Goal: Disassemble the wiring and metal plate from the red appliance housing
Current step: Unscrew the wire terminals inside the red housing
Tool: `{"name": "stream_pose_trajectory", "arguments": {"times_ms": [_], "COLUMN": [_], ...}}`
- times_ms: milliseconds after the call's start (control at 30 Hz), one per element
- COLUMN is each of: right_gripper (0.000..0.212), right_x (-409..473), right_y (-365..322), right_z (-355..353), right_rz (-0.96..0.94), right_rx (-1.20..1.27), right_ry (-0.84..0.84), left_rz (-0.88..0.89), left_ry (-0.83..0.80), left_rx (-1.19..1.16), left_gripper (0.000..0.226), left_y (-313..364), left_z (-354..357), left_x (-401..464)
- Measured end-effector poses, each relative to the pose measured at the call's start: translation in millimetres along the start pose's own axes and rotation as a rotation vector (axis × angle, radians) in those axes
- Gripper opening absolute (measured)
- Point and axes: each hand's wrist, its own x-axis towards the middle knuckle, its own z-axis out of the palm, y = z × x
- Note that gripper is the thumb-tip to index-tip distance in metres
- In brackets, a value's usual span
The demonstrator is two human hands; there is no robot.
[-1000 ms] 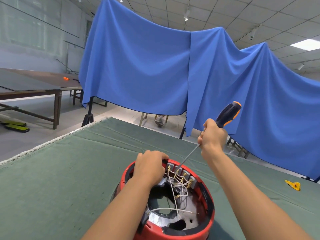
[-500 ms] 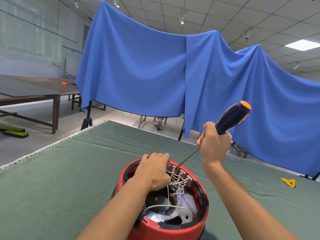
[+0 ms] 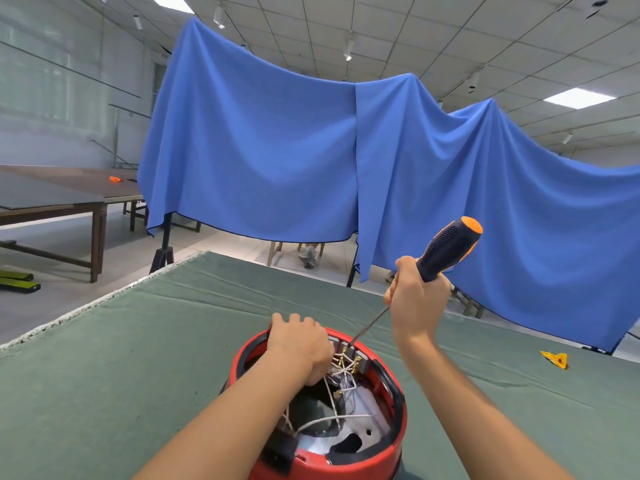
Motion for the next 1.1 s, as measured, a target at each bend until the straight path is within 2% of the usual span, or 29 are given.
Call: {"name": "stream_pose_trajectory", "arguments": {"times_ms": [200, 300, 367, 433, 533, 700, 1100], "right_gripper": [0.038, 0.039, 0.037, 0.037, 0.039, 0.040, 0.033], "right_x": [1, -1, -3, -4, -4, -8, -23], "right_y": [-5, -7, -7, -6, -2, 5, 5], "right_z": [4, 9, 12, 14, 13, 13, 19], "right_rz": [0.046, 0.080, 0.083, 0.085, 0.090, 0.091, -0.034], "right_rx": [0.051, 0.136, 0.144, 0.141, 0.167, 0.180, 0.076], "right_ry": [0.032, 0.042, 0.035, 0.036, 0.046, 0.068, 0.038], "left_rz": [-0.076, -0.110, -0.150, -0.189, -0.220, -0.139, -0.141], "left_ry": [0.200, 0.289, 0.250, 0.127, 0.044, 0.148, 0.182], "left_rx": [-0.015, -0.206, -0.412, -0.485, -0.415, -0.242, -0.241], "left_gripper": [0.014, 0.022, 0.028, 0.033, 0.040, 0.045, 0.044], "left_y": [-7, -14, -17, -16, -12, -11, -10], "left_z": [6, 10, 13, 15, 17, 27, 28], "left_x": [-10, -9, -5, 3, 14, 17, 14]}}
